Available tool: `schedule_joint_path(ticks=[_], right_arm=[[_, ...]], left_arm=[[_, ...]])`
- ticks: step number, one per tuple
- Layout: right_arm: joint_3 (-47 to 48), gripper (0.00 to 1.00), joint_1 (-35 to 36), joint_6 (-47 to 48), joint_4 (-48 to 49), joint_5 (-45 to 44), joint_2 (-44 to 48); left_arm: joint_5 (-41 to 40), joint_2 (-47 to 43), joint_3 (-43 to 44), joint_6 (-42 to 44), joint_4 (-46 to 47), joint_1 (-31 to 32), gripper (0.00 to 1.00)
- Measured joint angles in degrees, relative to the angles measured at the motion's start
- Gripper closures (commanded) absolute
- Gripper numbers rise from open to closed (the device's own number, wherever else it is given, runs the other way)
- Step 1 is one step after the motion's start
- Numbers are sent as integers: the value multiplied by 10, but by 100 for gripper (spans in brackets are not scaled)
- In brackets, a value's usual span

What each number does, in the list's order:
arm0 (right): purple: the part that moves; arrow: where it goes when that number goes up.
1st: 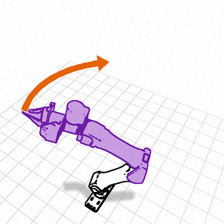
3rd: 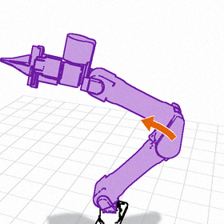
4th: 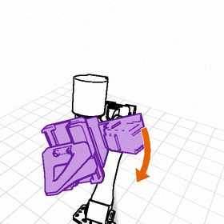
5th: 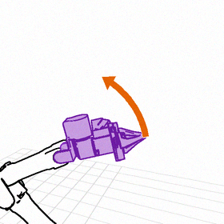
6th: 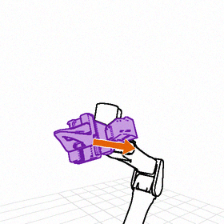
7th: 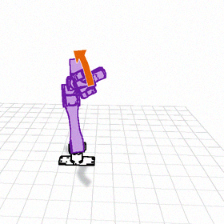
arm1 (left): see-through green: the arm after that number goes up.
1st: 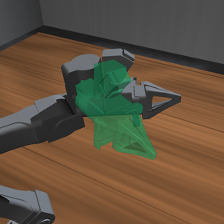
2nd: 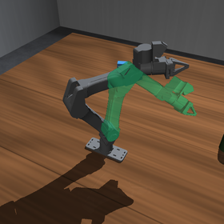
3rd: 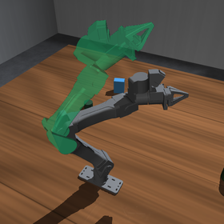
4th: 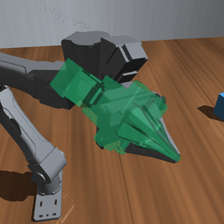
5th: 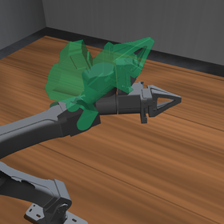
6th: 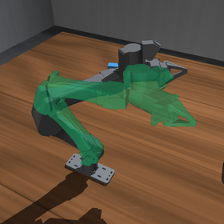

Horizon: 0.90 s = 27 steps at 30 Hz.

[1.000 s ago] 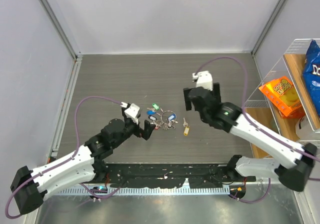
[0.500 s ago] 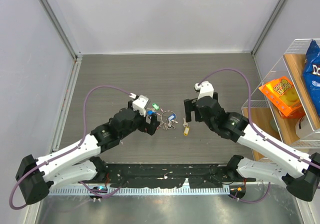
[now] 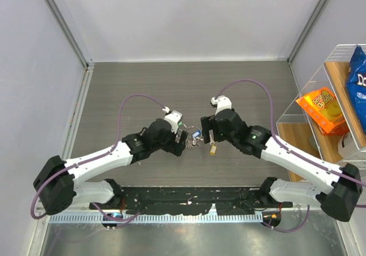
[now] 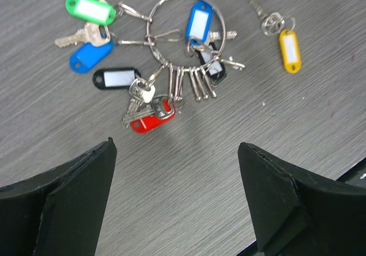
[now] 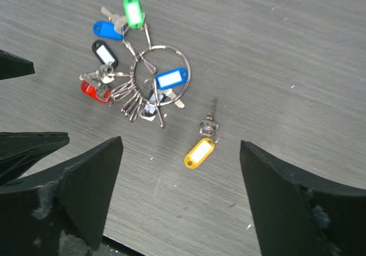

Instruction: Put the keys on the keyring

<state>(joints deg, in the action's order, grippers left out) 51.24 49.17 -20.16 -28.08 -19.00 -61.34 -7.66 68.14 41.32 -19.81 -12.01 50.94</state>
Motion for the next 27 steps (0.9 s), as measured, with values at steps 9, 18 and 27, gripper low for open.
schedule_joint_path(ticks=[9,18,27], right_arm=[[0,36,11,-56,27,67,-127],[18,40,57,-110,45,78,-218],[45,55,61,-161,49,73,-275]], left_arm=[[-25,20,-4,10,-12,0,40],[-37,8,-47,27,-16,-12,80],[-21,-24,-101,37,19,-46,100]])
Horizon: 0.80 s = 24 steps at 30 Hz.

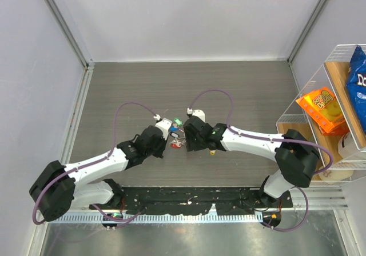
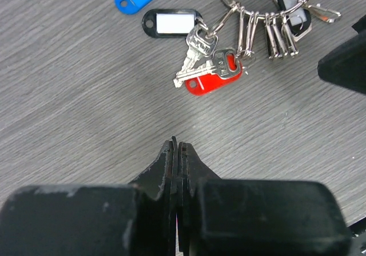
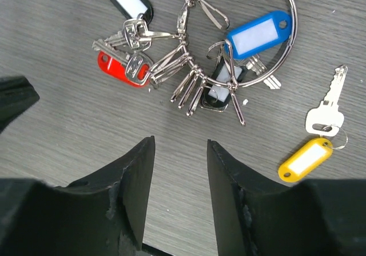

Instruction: Put the keys on the keyring

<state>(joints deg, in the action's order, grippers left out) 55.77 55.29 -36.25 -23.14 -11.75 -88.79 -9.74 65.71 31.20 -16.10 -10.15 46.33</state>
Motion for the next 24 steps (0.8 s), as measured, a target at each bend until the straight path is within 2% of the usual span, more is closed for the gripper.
schedule_joint_path(ticks=[6,16,24], right_arm=[[11,63,0,-35,5,-17,-29],[42,69,0,-78,13,-28,-78],[44,70,0,-99,13,-42,-80]], left_arm=[[13,-5,-30,0,25,-7,100],[19,-23,-52,-2,65,-7,100],[22,-31,-55,-2,70,-7,100]])
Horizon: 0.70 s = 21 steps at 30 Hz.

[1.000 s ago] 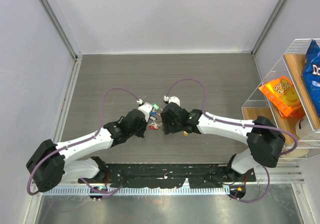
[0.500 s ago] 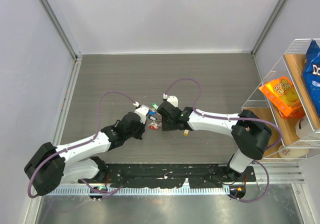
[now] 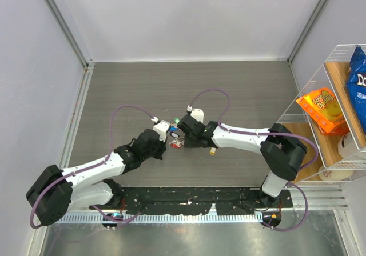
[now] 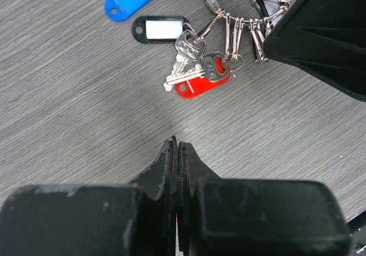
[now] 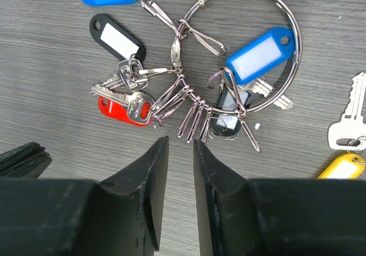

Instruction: Put the keys on the keyring

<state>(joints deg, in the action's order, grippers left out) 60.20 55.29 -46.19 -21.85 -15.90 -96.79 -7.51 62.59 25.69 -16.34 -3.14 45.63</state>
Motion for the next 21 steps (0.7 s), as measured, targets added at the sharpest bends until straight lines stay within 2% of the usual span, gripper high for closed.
schedule_joint_path(ticks=[8,21], right_arm=[[-1,74,0,-21,0,-12,-3],[-7,74,0,-36,-4,-26,-10]], left_arm=[[1,-1,0,0,1,0,100],[2,-1,0,0,9,0,100]])
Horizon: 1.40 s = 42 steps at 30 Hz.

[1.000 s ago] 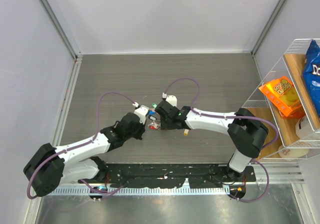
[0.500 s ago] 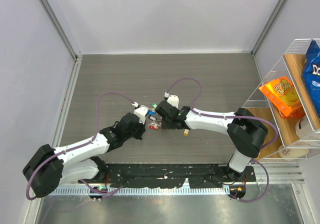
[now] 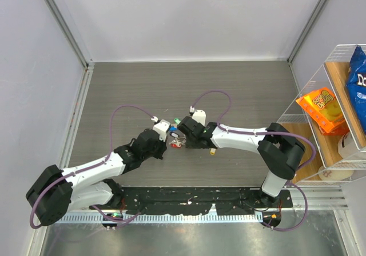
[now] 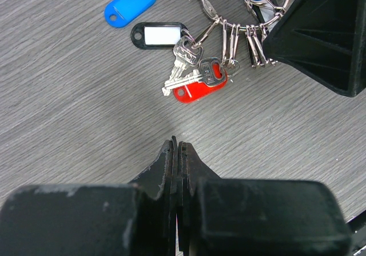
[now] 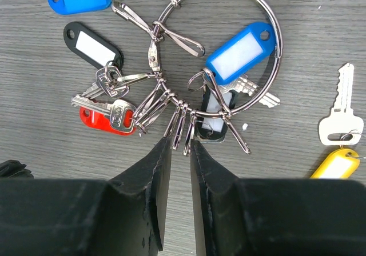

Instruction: Put the keys on the keyring

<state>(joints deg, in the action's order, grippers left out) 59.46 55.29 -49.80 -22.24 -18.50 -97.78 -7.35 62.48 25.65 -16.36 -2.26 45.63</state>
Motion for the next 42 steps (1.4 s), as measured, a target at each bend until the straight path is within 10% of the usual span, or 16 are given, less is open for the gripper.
schedule_joint_path(ticks=[42], right_arm=[[-44,95,0,-13,1,-5,18]], left_arm=[[2,0,0,0,4,0,100]])
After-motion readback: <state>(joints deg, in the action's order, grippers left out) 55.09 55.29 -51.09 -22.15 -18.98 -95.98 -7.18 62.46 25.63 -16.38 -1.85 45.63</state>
